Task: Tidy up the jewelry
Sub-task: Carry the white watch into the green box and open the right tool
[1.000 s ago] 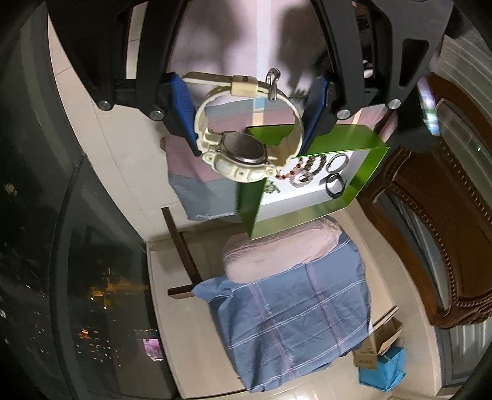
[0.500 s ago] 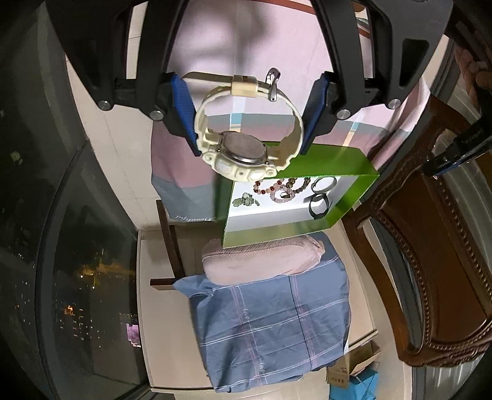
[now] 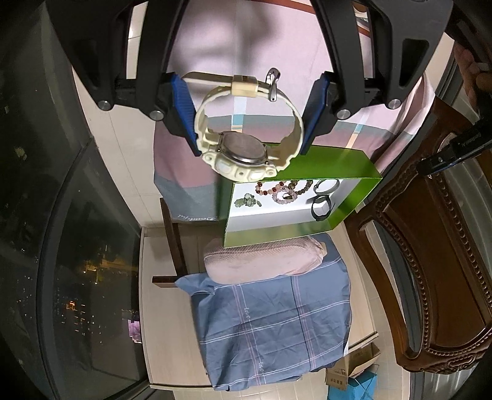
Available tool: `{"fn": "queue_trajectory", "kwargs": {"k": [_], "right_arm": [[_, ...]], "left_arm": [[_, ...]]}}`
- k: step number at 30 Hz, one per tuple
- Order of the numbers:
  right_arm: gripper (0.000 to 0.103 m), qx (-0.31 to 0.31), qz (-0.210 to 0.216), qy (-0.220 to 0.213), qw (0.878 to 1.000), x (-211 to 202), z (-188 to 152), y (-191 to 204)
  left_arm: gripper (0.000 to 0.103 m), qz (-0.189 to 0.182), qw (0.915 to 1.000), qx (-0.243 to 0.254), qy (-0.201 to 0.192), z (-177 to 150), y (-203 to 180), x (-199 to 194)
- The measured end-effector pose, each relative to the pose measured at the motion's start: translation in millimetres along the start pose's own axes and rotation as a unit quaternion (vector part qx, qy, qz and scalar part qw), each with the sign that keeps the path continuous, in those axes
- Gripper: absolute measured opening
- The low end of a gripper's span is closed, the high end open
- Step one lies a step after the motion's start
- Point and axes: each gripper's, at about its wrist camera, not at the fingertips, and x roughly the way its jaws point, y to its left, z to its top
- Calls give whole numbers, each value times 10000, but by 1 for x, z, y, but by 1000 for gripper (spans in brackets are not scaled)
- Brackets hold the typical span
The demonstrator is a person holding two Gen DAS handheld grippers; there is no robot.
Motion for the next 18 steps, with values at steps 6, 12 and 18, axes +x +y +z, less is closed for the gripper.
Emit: {"fn": "queue_trajectory", "kwargs": {"k": [6, 12, 18], "right_arm": [[61, -13, -3, 5, 10000, 0, 0, 0], [61, -37, -35, 36, 10000, 1, -3, 0], [61, -129, -4, 106, 9999, 4, -5, 6]], "left_arm": [[21, -10, 10000, 7, 14, 0, 1, 0], [21, -58, 10000, 3, 11, 2, 1, 0], [21, -71, 10000, 48, -11, 4, -2, 2]]}}
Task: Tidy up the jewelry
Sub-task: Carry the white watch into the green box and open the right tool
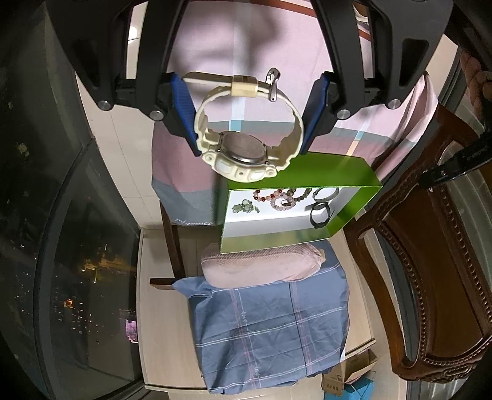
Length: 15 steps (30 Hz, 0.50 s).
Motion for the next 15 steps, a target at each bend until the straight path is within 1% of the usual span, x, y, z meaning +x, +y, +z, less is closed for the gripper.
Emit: {"fn": "queue_trajectory", "kwargs": {"k": [4, 6, 8, 11, 13, 15], "right_arm": [[61, -117, 68, 52, 9999, 5, 7, 12], [61, -212, 36, -6, 9998, 9, 19, 19], [61, -278, -3, -133, 9995, 17, 38, 24], [61, -338, -149, -157, 9992, 40, 65, 29], [61, -364, -235, -116, 9990, 63, 83, 31], [61, -435, -332, -87, 9985, 82, 92, 33]], "left_arm": [[21, -81, 9999, -80, 40, 3, 1, 4], [21, -116, 9999, -60, 22, 6, 0, 5], [21, -145, 9999, -58, 9, 8, 0, 5], [21, -181, 9998, -98, 48, 8, 2, 8], [21, -188, 9997, -115, 79, 8, 3, 9], [21, -197, 9997, -126, 76, 8, 5, 9]]}}
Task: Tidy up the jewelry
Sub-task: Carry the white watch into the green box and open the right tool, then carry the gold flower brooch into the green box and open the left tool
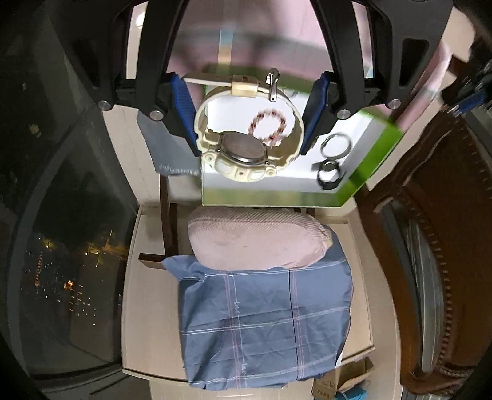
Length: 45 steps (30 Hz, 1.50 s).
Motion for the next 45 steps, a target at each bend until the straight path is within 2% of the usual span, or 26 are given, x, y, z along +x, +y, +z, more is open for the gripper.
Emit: {"fn": "queue_trajectory", "kwargs": {"k": [4, 6, 9, 11, 14, 16, 21, 25, 33, 38, 43, 44, 45], "right_arm": [[66, -70, -468, 150, 9988, 25, 1, -8], [69, 154, -332, 169, 9992, 17, -3, -17], [75, 268, -184, -159, 9993, -21, -20, -26], [89, 367, -179, -419, 9983, -51, -36, -32], [94, 925, -37, -555, 9942, -90, -66, -50], [95, 1003, 86, -549, 9934, -99, -73, -51], [94, 404, 22, -697, 9968, -105, -78, -36], [95, 427, 110, -479, 9979, -101, -79, -37], [95, 598, 204, -395, 9972, -102, -79, -46], [95, 660, 226, -379, 9968, -99, -76, -51], [95, 908, 184, -249, 9954, -88, -75, -64], [94, 956, 173, -233, 9950, -86, -75, -66], [94, 985, 172, -223, 9947, -85, -75, -68]], "left_arm": [[21, -13, 10000, -9, -8, 1, 1, -2], [21, -25, 10000, -11, -1, 1, 2, -1], [21, -34, 10000, 15, 12, 1, 0, 0], [21, -69, 10000, 44, 25, 0, -3, 1], [21, -134, 9999, 95, 35, -2, -7, 0], [21, -153, 9998, 101, 70, -5, -9, 0], [21, -206, 9996, 165, 143, -11, -18, 2], [21, -217, 9992, 249, 218, -17, -27, 5], [21, -306, 9982, 338, 391, -25, -41, 14], [21, -409, 9976, 285, 488, 2, -55, 32], [21, -681, 9955, 241, 612, 67, -86, 81], [24, -727, 9946, 244, 700, 78, -91, 97], [45, -769, 9937, 254, 778, 85, -95, 110]]}}
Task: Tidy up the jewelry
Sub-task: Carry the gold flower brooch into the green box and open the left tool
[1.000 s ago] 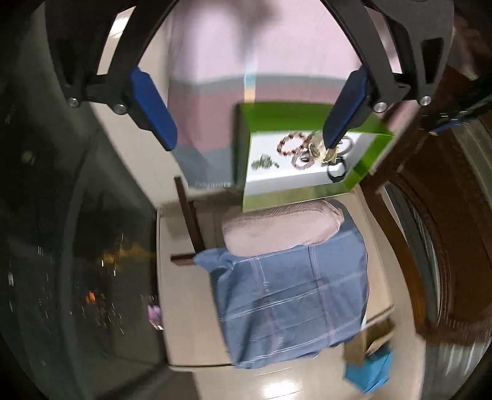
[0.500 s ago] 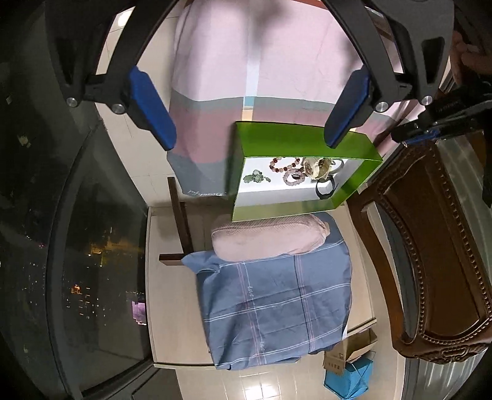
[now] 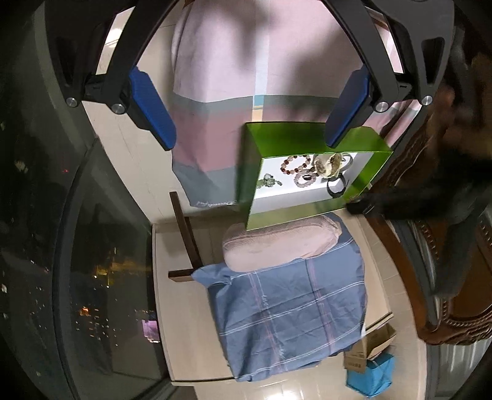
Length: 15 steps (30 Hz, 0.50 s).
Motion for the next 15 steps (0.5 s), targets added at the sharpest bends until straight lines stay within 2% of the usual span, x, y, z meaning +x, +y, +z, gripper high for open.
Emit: {"fn": "queue_trajectory", "kwargs": {"k": [1, 2, 4, 6, 8, 12, 15], "right_arm": [[95, 13, 1, 8, 10000, 1, 1, -1], [94, 26, -7, 16, 10000, 2, 1, -1], [94, 49, 11, 31, 10000, 2, 1, -2], [94, 27, 32, 14, 10000, 0, 1, -2], [95, -15, 46, 1, 10000, 0, 2, -1], [95, -102, 126, 7, 9999, -1, 0, 7], [95, -274, 156, -6, 9995, -4, -3, 18]], "left_arm": [[63, 12, 10000, -29, 88, 8, 1, 13], [84, 182, 9997, -71, 138, 11, 4, 22], [84, 362, 9992, -143, 105, 11, 10, 23], [86, 146, 9997, -191, -22, 3, 16, 6], [89, 200, 9997, -111, -127, -7, 21, -14], [99, 502, 9972, 270, -491, -45, 29, -74], [99, 637, 9951, 185, -736, -75, 40, -115]]}}
